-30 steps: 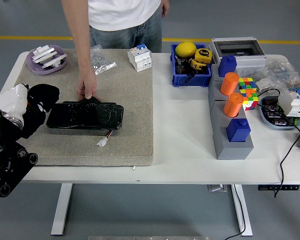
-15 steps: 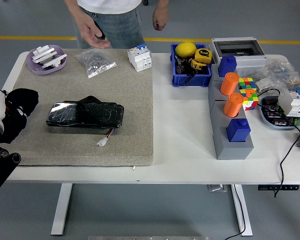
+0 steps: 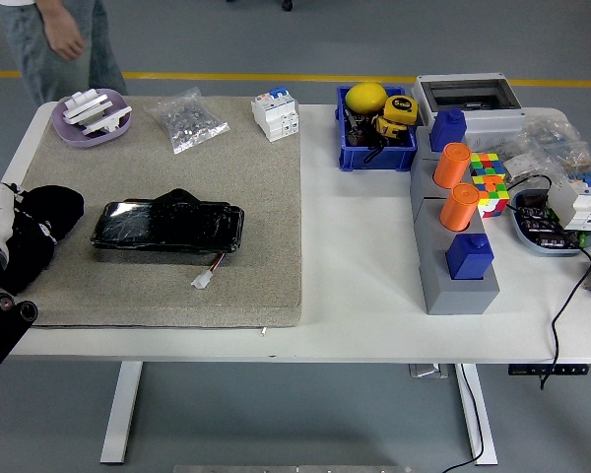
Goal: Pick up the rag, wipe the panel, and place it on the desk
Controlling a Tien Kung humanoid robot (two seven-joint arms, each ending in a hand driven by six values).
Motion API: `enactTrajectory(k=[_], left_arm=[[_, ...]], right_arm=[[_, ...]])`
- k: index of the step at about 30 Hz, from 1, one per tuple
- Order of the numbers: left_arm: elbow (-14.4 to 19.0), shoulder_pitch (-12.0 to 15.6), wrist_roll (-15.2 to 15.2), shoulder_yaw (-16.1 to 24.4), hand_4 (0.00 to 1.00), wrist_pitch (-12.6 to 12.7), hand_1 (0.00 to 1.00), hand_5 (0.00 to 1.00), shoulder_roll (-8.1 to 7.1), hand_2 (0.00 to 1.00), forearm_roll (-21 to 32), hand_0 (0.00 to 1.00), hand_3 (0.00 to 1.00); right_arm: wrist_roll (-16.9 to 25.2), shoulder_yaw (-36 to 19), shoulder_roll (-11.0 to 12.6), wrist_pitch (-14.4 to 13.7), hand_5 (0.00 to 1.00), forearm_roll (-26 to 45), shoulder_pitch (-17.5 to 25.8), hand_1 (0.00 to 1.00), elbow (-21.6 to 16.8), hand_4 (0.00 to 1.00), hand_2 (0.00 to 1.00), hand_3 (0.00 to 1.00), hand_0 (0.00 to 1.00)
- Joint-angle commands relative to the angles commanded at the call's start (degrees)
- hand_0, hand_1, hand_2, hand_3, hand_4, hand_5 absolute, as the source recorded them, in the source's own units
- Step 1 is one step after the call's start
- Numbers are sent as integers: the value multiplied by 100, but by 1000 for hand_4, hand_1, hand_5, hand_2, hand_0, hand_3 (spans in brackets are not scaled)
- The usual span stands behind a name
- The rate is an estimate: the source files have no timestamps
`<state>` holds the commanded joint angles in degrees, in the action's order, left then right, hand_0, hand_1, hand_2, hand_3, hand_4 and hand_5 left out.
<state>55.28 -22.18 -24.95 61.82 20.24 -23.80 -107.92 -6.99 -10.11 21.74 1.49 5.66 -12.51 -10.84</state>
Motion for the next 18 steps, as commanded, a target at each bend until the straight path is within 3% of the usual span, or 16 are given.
enactTrajectory(k=[4, 5, 10, 11, 16, 18], left_arm=[[13, -7, -24, 17, 875, -52, 662, 187, -12, 598, 0, 436, 576], [25, -7, -29, 25, 925, -59, 690, 254, -16, 674, 1, 461, 589], [28, -32, -87, 70, 925, -82, 690, 254, -47, 674, 22, 461, 589], [33, -31, -106, 94, 957, -97, 719, 306, -50, 707, 15, 470, 614], [101, -25, -150, 123, 957, -154, 719, 306, -74, 707, 64, 470, 614], [152, -17, -171, 142, 979, -191, 725, 353, -82, 716, 107, 473, 646]], right_arm=[[8, 14, 2, -3, 568, 29, -13, 521, 3, 998, 638, 628, 708], [5, 6, 2, -4, 567, 22, -18, 520, 4, 998, 637, 628, 708], [19, 35, 2, -5, 567, 77, -30, 520, 8, 998, 637, 628, 708], [22, 42, 1, -4, 564, 87, -32, 521, 8, 998, 637, 627, 708], [19, 31, 2, -7, 564, 90, -31, 521, 13, 998, 637, 627, 708], [20, 32, 3, -8, 559, 88, -29, 519, 16, 998, 637, 626, 708]])
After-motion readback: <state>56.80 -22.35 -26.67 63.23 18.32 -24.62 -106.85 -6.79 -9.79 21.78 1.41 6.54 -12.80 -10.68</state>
